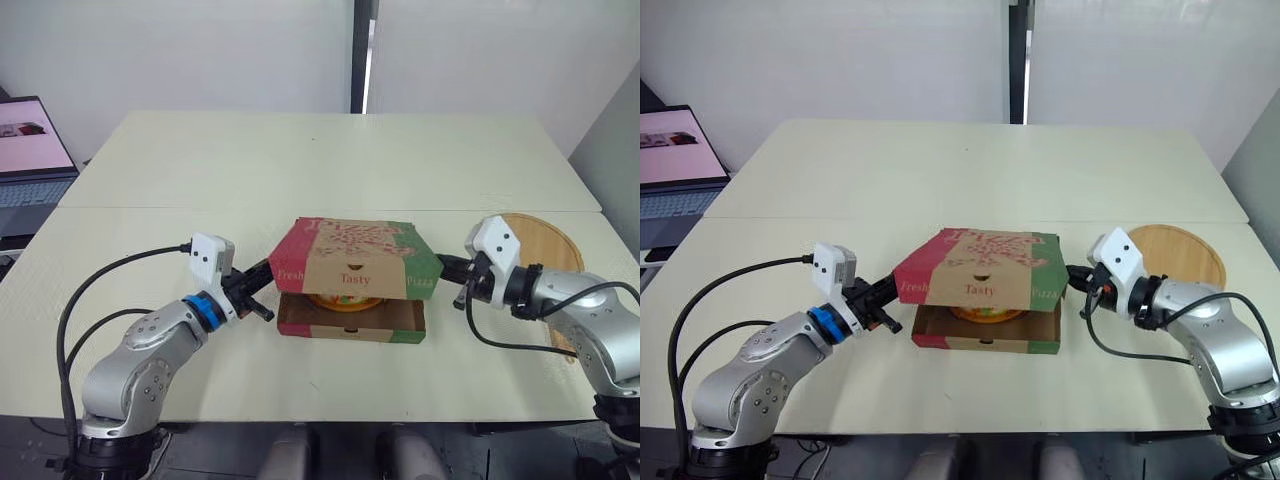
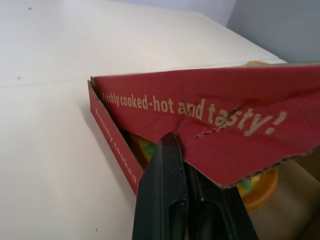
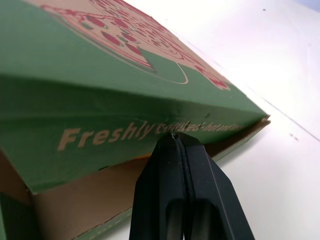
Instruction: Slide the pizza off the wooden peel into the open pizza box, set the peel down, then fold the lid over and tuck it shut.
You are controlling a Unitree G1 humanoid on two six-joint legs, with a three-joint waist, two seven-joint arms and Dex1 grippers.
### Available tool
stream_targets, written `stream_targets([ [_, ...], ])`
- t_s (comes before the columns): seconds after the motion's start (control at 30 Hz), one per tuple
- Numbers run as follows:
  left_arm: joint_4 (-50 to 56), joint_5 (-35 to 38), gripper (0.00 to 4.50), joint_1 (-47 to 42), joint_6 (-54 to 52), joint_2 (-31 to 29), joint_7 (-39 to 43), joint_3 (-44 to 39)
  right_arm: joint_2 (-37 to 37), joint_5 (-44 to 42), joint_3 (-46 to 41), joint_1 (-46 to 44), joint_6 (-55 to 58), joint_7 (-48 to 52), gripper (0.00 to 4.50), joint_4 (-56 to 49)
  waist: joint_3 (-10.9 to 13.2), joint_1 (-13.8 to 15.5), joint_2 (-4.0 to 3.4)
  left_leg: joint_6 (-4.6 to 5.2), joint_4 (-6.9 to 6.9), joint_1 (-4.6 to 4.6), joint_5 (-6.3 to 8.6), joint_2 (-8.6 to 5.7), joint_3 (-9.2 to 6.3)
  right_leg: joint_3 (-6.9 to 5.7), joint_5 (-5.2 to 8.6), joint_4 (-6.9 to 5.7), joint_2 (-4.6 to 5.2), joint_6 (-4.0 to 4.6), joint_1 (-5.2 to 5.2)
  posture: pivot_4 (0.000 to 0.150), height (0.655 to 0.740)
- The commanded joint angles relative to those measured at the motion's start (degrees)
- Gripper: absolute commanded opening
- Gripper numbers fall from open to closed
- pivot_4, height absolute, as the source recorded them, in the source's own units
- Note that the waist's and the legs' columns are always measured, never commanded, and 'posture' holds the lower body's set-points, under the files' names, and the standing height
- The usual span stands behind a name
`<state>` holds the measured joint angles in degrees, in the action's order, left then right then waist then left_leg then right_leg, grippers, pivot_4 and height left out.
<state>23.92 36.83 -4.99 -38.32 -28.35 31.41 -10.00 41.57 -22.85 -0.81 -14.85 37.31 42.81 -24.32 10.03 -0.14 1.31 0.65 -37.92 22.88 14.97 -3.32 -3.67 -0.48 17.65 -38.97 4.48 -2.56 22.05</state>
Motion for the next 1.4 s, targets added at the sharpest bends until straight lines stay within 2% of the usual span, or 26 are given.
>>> stream_targets([
  [0.03,0.6,-0.8,0.00,0.8,1.2,-1.7,2.3,0.7,-0.3,-0.1,-0.2,-0.1,-1.3,0.0,0.03,-2.5,0.0,0.0,0.00,0.00,0.00,0.01,0.00,0.00,-0.01,0.00,0.00,0.00,0.00,0.00,0.00,0.150,0.7281],
  [0.13,0.7,1.2,0.00,1.0,2.5,-3.1,6.1,-0.5,-0.4,-0.2,-0.2,-0.3,-1.2,-0.1,0.03,-2.4,0.0,0.0,-0.01,0.00,0.00,0.00,0.00,0.00,-0.01,0.00,0.00,0.00,0.00,0.00,0.00,0.150,0.7281],
  [0.23,0.6,0.6,0.59,1.4,3.6,-5.0,8.1,-1.3,-0.5,-0.2,-0.1,-0.6,-1.4,-0.1,0.00,-2.0,0.0,0.0,-0.01,0.00,0.01,0.01,0.00,0.00,-0.01,0.00,0.00,0.01,0.01,0.00,0.01,0.150,0.7281],
  [0.4,2.1,0.8,2.09,4.3,3.8,-9.3,11.7,-3.6,-0.4,0.0,-0.2,-1.0,-1.8,0.2,0.00,-1.2,0.0,0.0,-0.01,0.01,0.02,0.01,0.01,0.00,-0.01,-0.01,0.00,0.02,0.02,0.01,0.01,0.150,0.7281],
  [0.57,0.9,2.4,2.09,4.3,1.5,-18.5,18.7,-6.3,-0.1,0.2,-0.2,-1.5,-2.4,0.8,0.00,-0.3,0.0,0.0,-0.04,0.01,0.04,0.04,0.01,0.02,-0.07,-0.06,0.02,0.01,0.02,0.04,0.05,0.150,0.7281],
  [0.7,-2.9,7.8,2.09,0.2,-4.0,-25.8,25.9,-8.5,0.0,0.5,0.0,-1.7,-2.9,1.3,0.00,0.2,0.0,0.0,-0.04,0.02,0.05,0.03,0.01,-0.01,-0.07,-0.08,0.02,0.02,0.07,0.04,0.04,0.150,0.7281],
  [0.8,-7.4,8.5,1.47,-3.9,-5.5,-28.9,29.2,-7.7,-0.2,0.7,0.2,-2.1,-3.1,1.7,0.00,0.5,0.0,0.0,-0.05,0.02,0.07,0.03,0.01,-0.01,-0.06,-0.08,0.02,0.01,0.07,0.04,0.06,0.150,0.7281],
  [0.97,-12.5,6.2,0.02,-10.9,-4.5,-29.3,32.0,-4.0,0.1,1.3,0.6,-2.8,-3.8,2.6,0.00,1.2,0.0,0.0,-0.05,0.02,0.06,0.04,0.01,-0.01,-0.06,-0.09,0.02,0.00,0.06,0.05,0.07,0.150,0.7281],
  [1.17,-13.2,3.8,0.02,-14.6,-3.8,-25.4,30.8,0.8,0.3,1.6,0.8,-2.9,-4.5,3.2,0.00,1.6,0.0,-0.1,-0.05,0.02,0.06,0.06,0.01,-0.01,-0.06,-0.07,0.02,-0.01,0.06,0.04,0.09,0.150,0.7281],
  [1.4,-13.5,0.6,0.02,-14.7,-1.8,-22.2,30.5,4.0,0.1,2.3,1.4,-3.2,-5.2,3.6,0.00,1.9,0.1,-0.2,-0.04,0.01,0.06,0.06,0.01,0.00,-0.06,-0.07,0.02,-0.03,0.05,0.04,0.11,0.150,0.7281],
])
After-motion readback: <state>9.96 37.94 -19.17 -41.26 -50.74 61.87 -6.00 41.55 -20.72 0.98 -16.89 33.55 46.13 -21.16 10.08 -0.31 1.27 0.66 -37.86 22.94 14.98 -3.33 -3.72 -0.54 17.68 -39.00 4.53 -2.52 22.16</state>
